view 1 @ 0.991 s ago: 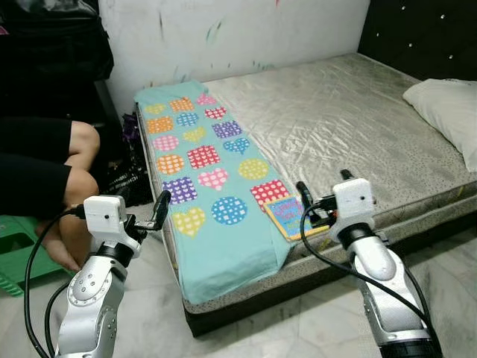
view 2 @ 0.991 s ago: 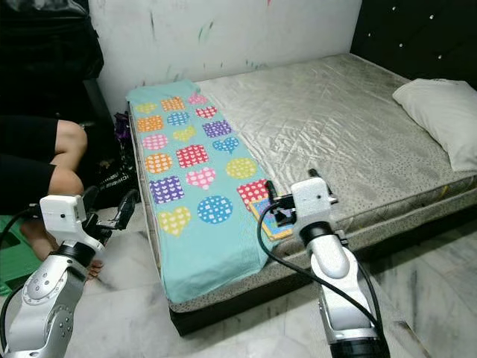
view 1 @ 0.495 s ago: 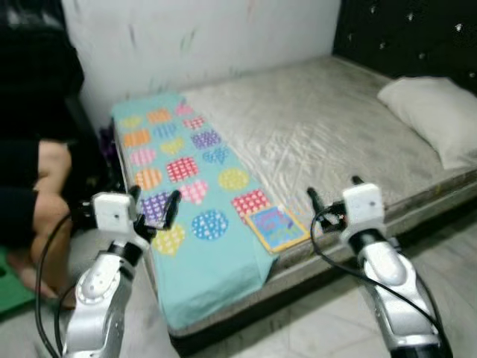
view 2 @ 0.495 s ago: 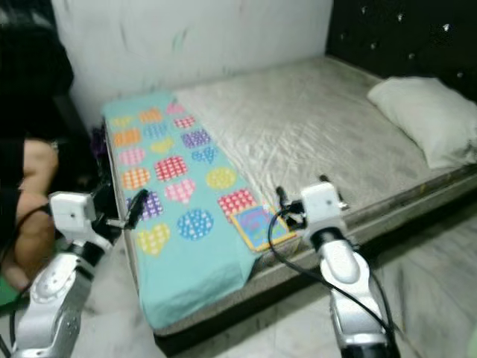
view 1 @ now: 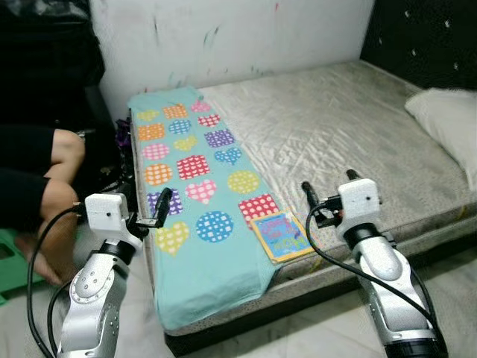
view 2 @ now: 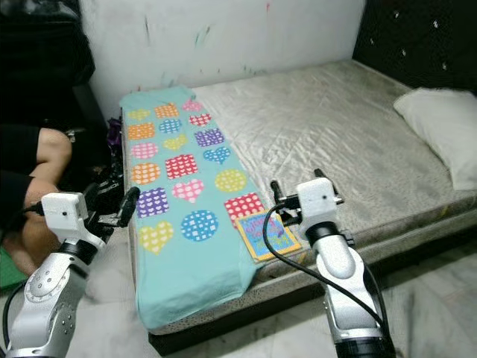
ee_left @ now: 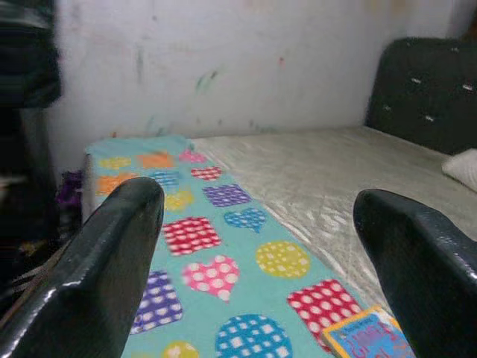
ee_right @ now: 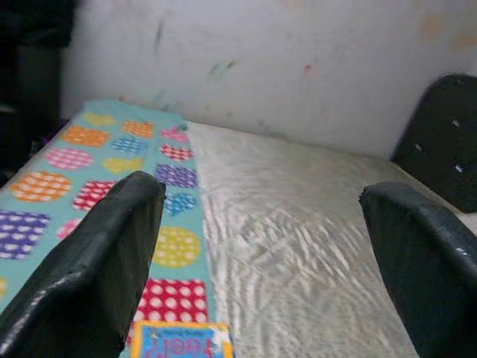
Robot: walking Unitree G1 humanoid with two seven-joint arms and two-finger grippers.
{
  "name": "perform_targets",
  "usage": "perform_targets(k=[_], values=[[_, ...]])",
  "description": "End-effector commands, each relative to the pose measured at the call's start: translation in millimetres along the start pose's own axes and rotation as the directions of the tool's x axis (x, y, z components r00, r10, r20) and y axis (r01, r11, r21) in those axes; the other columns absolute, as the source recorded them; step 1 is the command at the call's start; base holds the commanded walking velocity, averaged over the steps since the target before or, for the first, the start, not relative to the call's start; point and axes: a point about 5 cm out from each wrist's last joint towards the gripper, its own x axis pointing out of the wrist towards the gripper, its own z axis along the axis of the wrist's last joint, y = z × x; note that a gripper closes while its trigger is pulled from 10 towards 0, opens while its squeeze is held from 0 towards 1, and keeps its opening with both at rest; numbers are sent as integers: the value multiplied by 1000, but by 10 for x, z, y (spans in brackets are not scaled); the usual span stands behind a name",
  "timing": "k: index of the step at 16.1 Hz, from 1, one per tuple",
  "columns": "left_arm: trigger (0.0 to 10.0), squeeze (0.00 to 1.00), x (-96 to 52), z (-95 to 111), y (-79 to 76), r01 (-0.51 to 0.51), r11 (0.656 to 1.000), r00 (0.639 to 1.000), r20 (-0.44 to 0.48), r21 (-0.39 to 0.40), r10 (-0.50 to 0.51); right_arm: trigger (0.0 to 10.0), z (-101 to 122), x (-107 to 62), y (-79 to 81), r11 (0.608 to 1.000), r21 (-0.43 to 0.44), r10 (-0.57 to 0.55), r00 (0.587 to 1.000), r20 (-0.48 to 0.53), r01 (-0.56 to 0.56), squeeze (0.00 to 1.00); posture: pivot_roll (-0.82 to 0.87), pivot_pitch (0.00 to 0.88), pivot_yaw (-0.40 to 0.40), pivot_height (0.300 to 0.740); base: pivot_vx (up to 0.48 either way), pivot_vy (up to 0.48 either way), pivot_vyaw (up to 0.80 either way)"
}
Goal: Clean up the room
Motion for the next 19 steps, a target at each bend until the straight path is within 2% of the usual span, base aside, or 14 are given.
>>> perform_targets(k=[1, 8, 16, 19], values=[[10000, 0, 2, 20, 66, -28, 999, 1000, 0, 19, 28, 10000, 43, 22, 56, 1000, 4, 16, 1000, 20, -16, 0, -87, 0, 23, 740, 0, 0, 800], [10000, 0, 9, 15, 59, -34, 999, 999, 0, 14, 34, 10000, 38, 20, 53, 1000, 6, 13, 1000, 22, -14, 0, -86, 0, 24, 740, 0, 0, 756], [10000, 0, 49, -3, 65, -35, 999, 999, -4, -6, 35, 10000, 31, 52, 47, 1000, 6, 14, 1000, 26, -14, 0, -86, 0, 27, 740, 0, 0, 0], [10000, 0, 61, 9, 21, 4, 1000, 1000, 4, 0, -4, 10000, 31, 62, 65, 1000, -1, 19, 999, 27, -19, 0, -86, 0, 27, 740, 0, 0, 800]])
